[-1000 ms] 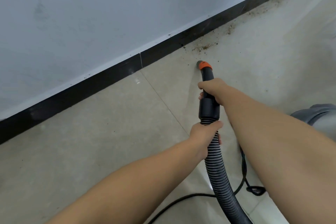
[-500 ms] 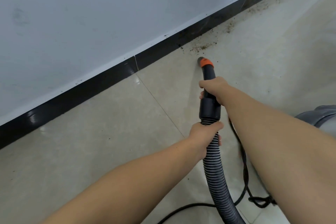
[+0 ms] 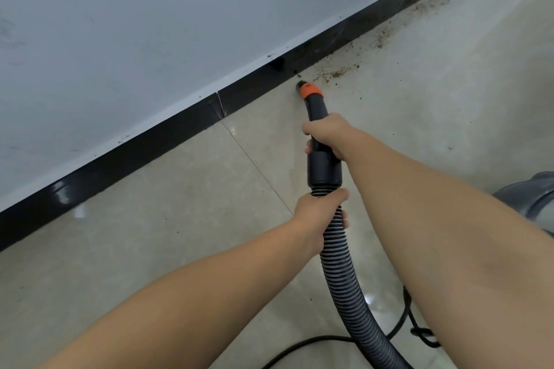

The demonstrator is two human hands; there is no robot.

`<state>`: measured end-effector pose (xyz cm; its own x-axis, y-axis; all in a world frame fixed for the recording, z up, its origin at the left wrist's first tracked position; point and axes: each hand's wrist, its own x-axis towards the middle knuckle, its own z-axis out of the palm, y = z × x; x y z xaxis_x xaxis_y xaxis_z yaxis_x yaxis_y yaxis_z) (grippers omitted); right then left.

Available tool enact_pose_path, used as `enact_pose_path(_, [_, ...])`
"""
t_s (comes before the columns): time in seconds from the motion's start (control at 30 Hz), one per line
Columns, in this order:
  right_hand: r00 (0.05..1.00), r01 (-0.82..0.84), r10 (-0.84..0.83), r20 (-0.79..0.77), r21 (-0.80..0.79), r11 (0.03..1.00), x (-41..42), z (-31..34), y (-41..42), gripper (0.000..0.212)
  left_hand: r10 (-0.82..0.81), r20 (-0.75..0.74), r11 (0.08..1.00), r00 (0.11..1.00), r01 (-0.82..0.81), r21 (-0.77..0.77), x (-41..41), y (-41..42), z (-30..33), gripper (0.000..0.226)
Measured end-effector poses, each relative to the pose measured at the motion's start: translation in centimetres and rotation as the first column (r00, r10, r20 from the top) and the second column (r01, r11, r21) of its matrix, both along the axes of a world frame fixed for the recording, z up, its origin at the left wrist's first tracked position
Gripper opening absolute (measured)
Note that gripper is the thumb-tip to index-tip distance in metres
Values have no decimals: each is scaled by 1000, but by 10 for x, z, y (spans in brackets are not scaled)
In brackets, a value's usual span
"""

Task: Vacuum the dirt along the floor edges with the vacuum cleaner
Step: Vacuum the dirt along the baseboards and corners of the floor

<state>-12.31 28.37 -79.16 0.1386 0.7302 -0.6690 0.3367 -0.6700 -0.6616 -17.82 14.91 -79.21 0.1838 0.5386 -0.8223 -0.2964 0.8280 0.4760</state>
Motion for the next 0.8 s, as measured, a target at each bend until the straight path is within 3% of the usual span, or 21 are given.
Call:
enact_pose_path(0.23, [971, 212, -209, 119, -11, 977, 87, 2, -35, 27, -156, 59, 988, 986, 156, 7, 59, -27, 5, 16])
enact_pose_path(0.33, [966, 230, -228, 124, -2, 973, 104, 3, -32, 25, -161, 74, 987, 984, 159, 25, 71, -22, 5, 16])
enact_pose_path(0.67, [996, 67, -69, 60, 30, 997, 34, -5, 6, 23, -2, 22, 1000, 1000, 2, 2, 27, 7, -3, 16])
enact_pose_path(0.8, [999, -8, 6, 54, 31, 999, 6, -8, 14, 21, 65, 4, 998, 998, -65, -1, 8, 11, -9, 35])
